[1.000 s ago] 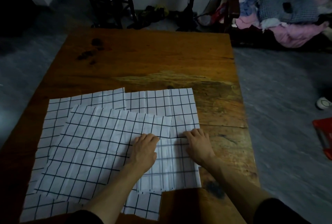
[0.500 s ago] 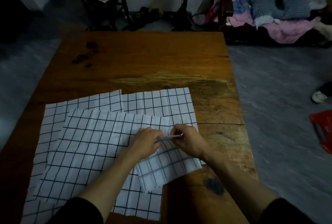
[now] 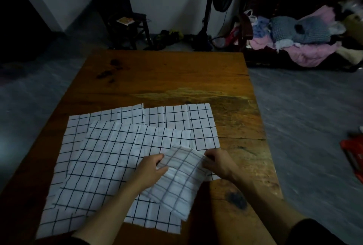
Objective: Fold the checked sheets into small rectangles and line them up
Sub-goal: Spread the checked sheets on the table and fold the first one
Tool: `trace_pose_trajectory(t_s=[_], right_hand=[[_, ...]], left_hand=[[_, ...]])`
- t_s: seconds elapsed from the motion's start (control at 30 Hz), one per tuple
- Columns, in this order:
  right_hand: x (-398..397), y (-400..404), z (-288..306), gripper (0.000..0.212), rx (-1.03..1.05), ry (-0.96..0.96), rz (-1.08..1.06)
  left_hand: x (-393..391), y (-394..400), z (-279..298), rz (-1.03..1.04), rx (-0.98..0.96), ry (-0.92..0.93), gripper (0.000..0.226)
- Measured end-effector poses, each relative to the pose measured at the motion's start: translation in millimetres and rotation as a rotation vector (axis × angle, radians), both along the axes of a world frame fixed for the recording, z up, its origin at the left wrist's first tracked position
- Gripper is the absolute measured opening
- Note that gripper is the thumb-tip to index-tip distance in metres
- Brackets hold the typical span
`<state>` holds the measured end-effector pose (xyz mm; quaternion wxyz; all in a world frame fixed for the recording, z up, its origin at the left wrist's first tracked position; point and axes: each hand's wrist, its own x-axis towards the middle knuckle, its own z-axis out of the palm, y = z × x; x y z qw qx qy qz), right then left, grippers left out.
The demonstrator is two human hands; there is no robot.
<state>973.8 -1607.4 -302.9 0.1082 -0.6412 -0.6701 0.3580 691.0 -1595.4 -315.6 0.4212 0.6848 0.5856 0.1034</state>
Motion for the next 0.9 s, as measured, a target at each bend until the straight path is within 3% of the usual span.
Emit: trace_pose_trajectory(t_s=[0.1, 0.2, 0.27, 0.47, 0.7, 0.77, 0.83, 0.9], right_hand=[[0.4, -1.9, 11.4, 0.011, 0.065, 0.048, -0.021], [-0.2, -3.1, 21.2, 0.001, 0.136, 0.052, 0.007], [-2.3, -6.8, 22.9, 0.003, 0.175, 0.032, 0.027], [-7.4, -30.7, 16.4, 0.017, 0.233, 0.025, 0.056], [2.0, -63.4, 6.1, 0.016, 0.198, -0.055, 0.137], [6.0, -71.3, 0.4, 0.034, 0.104, -0.104, 0.193], [6.4, -77.8, -6.4, 0.051, 0.012, -0.131, 0.227], [3.8, -83.0, -10.9, 0.052, -0.004, -0.143, 0.209]], left_hand=[[-0.1, -11.2, -9.0, 0.060, -0.003, -0.015, 0.060], [8.1, -19.7, -2.2, 0.109, 0.041, -0.027, 0.029], [12.4, -23.1, 2.8, 0.106, 0.112, -0.013, 0.020], [12.5, -27.8, -7.8, 0.061, 0.322, 0.065, 0.016], [7.2, -50.1, -16.0, -0.139, 0.303, 0.214, 0.033], [6.0, -60.5, -13.8, -0.240, 0.271, 0.307, 0.029], [4.1, -71.2, -12.5, -0.346, 0.227, 0.395, 0.040], [4.0, -78.7, -13.2, -0.361, 0.218, 0.415, 0.043]])
